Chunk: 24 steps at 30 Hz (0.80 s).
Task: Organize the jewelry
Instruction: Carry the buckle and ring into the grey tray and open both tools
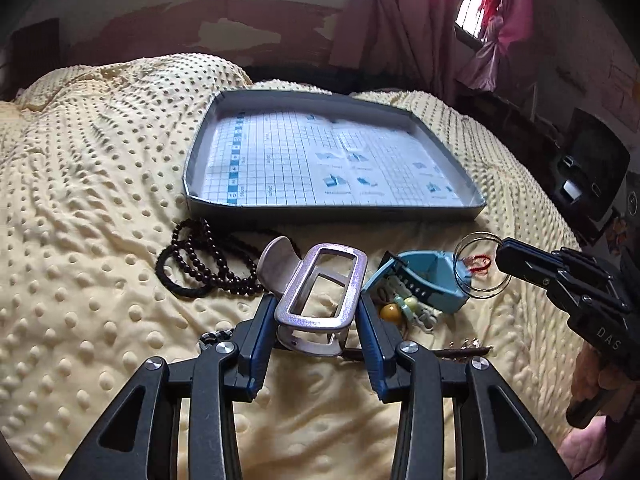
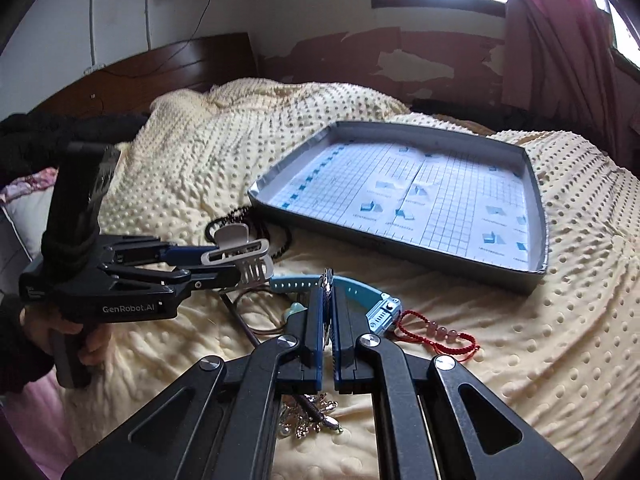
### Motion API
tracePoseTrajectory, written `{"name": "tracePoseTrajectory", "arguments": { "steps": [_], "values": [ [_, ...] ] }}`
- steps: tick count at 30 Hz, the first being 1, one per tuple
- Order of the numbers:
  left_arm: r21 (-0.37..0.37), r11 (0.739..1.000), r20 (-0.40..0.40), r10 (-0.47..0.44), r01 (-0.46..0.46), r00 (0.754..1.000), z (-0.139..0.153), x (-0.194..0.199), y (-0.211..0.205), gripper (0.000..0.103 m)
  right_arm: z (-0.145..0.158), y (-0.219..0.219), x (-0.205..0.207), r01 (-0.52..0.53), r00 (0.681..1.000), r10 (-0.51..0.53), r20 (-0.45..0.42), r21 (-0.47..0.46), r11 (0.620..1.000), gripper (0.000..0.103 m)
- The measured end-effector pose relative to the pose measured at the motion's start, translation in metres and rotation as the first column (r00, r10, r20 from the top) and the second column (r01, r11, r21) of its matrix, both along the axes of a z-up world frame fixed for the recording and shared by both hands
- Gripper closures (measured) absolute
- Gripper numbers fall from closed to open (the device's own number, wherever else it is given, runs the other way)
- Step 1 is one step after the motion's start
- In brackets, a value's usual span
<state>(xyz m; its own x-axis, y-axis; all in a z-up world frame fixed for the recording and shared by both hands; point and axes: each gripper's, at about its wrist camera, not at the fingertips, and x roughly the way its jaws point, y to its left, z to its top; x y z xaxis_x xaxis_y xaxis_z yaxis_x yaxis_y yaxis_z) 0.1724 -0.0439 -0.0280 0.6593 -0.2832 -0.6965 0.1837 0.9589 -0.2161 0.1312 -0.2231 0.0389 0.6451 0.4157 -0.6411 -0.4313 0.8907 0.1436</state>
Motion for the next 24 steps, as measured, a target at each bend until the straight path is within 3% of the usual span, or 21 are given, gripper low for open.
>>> {"name": "tracePoseTrajectory", "arguments": {
  "steps": [8,17,24],
  "values": [
    [-0.066,0.99,0.096,0.133,-0.128,0.986,0.04,0.018,0.013,0.066,0.024,-0.014,0.009,0.094,0.988,-0.104,0.11,0.093,0.991,0.099],
    [-0.054,0.985,0.068,0.166,-0.162,0.984,0.027,0.082,0.022,0.065,0.005,-0.003,0.091,0.203,0.977,-0.213,0.009,0.267,0.942,0.099],
    [-0.05,0.989,0.026,0.142,-0.141,0.989,0.003,0.113,0.016,0.065,-0.019,0.012,0.114,0.157,0.987,-0.16,0.004,0.178,0.971,0.099]
  ]
}}
